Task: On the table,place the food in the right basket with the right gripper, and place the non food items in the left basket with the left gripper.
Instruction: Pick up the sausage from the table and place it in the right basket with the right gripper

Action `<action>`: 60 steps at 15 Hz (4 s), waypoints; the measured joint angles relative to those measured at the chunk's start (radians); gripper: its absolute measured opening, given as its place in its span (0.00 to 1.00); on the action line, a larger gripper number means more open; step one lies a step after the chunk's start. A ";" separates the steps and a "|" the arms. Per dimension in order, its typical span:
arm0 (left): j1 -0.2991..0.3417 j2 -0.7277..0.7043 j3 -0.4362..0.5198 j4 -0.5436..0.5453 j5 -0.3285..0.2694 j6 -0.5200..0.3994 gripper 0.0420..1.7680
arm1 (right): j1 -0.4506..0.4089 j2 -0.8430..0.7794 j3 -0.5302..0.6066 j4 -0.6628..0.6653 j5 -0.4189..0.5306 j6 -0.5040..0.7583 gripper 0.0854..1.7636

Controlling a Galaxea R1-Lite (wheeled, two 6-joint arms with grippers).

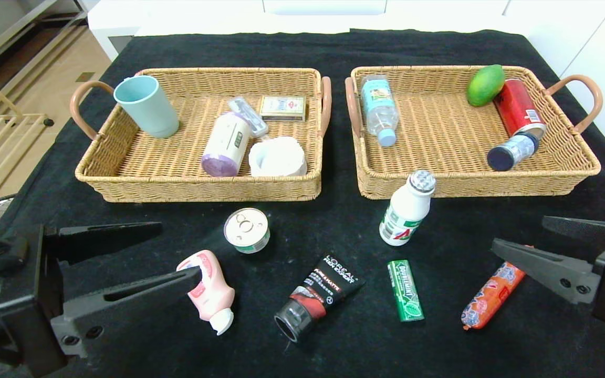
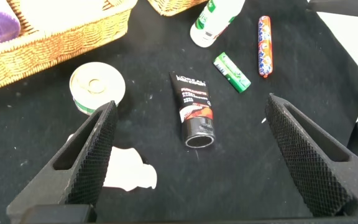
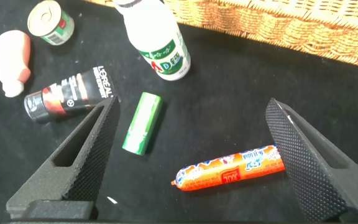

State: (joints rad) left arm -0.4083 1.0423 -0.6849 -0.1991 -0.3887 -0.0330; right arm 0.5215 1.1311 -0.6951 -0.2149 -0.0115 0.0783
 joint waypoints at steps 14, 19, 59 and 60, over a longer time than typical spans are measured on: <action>0.000 -0.026 0.009 0.000 0.034 0.005 0.97 | -0.002 0.154 -0.460 0.785 -0.283 0.498 0.97; 0.000 -0.033 0.009 -0.001 0.036 0.006 0.97 | -0.031 0.300 -0.498 0.801 -0.283 0.654 0.97; 0.000 -0.047 0.039 -0.001 0.043 0.063 0.97 | -0.069 0.463 -0.447 0.798 -0.179 0.777 0.24; 0.000 -0.047 0.039 -0.001 0.043 0.064 0.97 | -0.068 0.453 -0.448 0.802 -0.178 0.776 0.24</action>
State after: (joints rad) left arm -0.4079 0.9957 -0.6460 -0.2004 -0.3462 0.0306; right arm 0.4532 1.5840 -1.1434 0.5868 -0.1896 0.8538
